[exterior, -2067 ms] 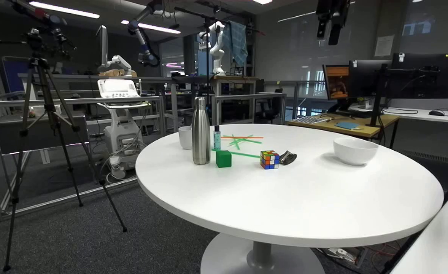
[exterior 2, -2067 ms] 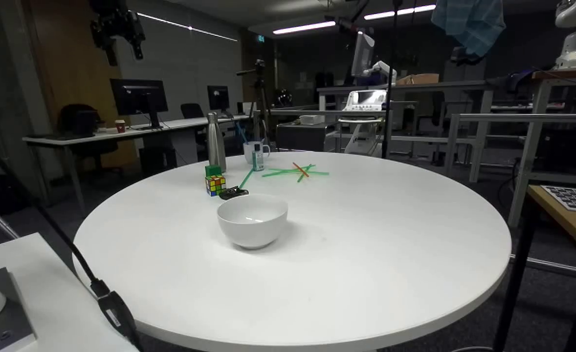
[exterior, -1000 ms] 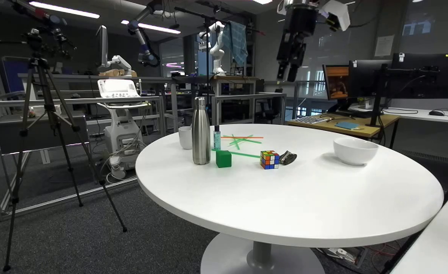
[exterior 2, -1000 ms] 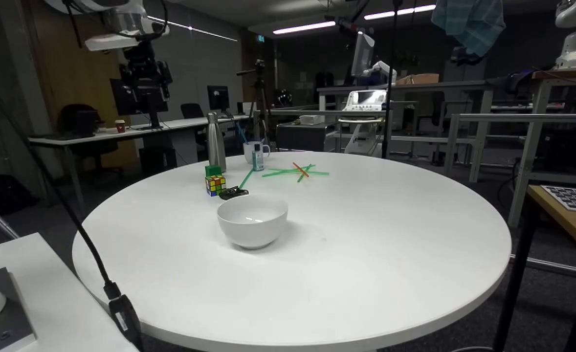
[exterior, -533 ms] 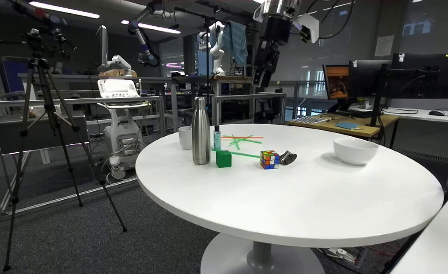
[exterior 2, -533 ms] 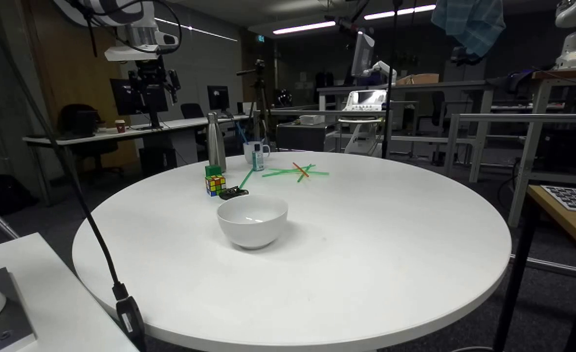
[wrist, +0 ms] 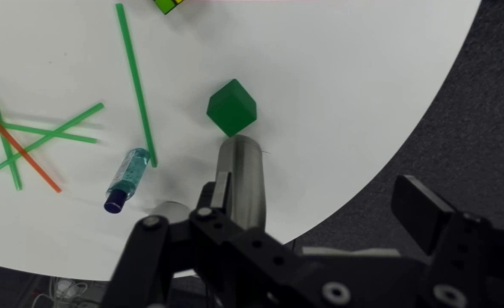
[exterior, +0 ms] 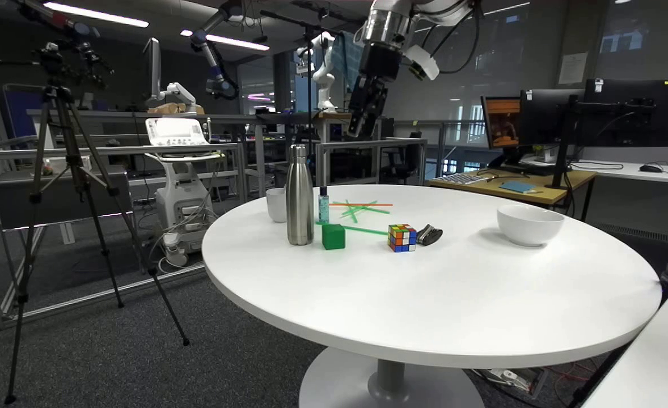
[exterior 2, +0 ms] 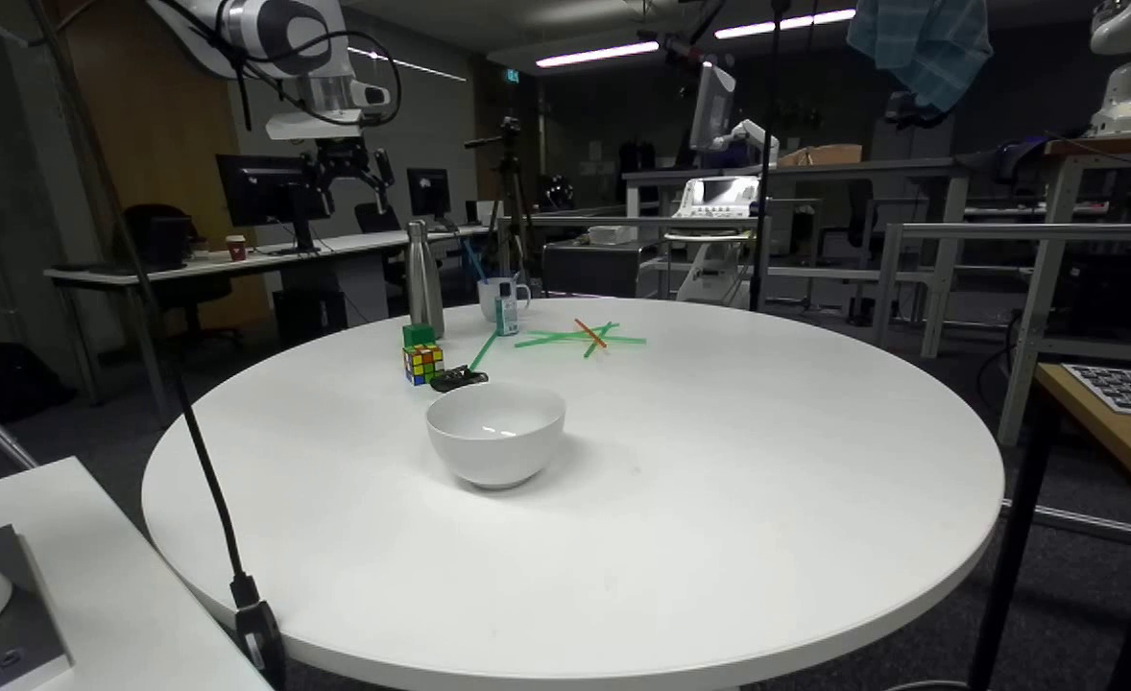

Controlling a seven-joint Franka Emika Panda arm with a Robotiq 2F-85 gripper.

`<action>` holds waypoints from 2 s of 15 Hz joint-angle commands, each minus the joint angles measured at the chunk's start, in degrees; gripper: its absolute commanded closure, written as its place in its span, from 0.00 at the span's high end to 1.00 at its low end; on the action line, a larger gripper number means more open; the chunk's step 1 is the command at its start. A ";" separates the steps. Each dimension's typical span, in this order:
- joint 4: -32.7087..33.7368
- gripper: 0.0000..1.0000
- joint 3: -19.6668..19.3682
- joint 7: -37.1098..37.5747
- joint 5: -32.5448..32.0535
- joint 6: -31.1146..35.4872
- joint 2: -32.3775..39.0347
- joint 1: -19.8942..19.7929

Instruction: Move the silver bottle closer to the white cup

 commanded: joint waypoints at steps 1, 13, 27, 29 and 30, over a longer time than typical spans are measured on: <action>4.97 1.00 -0.85 4.78 -5.29 4.27 5.35 -1.11; 16.53 1.00 0.50 8.46 -3.13 6.99 15.55 -1.34; 16.42 1.00 0.89 8.66 -3.12 7.18 15.85 -0.91; 16.42 1.00 0.89 8.66 -3.12 7.18 15.85 -0.91; 16.42 1.00 0.89 8.66 -3.12 7.18 15.85 -0.91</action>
